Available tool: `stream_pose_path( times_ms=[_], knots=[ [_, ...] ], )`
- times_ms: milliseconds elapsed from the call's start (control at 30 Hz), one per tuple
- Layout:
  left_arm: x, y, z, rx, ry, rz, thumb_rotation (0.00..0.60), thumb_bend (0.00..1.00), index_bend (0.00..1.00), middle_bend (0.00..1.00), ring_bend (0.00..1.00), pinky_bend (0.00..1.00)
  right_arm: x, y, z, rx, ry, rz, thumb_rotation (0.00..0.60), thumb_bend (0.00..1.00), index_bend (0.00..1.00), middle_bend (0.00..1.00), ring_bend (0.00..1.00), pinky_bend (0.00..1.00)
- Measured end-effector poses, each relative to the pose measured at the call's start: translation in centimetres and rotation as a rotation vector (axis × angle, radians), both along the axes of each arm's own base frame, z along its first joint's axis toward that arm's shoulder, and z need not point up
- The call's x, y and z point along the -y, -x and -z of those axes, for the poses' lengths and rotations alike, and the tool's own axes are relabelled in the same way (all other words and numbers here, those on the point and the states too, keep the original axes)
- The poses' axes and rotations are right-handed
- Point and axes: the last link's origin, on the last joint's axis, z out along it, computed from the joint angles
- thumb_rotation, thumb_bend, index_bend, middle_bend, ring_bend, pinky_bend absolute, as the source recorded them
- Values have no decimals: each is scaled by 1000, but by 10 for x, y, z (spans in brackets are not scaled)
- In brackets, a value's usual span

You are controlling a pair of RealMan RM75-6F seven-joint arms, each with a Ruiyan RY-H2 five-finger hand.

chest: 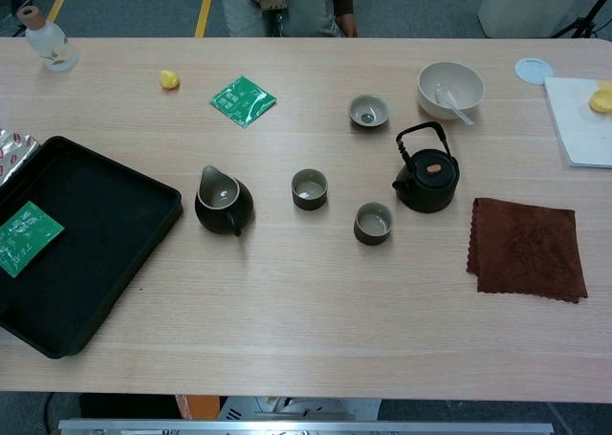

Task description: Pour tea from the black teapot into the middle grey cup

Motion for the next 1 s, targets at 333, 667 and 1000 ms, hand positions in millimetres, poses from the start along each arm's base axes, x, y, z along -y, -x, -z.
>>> stream_pose_path(
  times_ms=[333,667,1000],
  knots=[
    [1,2,1,-1,0,-17,600,267,93,165,70,72,8,-4,4,-4,-40,-21,600,190,249,295,158,157],
    [-2,2,1,2,4,-14,600,266,93,165,70,72,39,-28,15,-42,-151,-139,600,172,285,337,177,157],
    [4,5,-6,9,-17,-23,600,267,93,165,70,72,86,-67,45,-81,-289,-267,600,0,447,495,343,201]
  ],
)
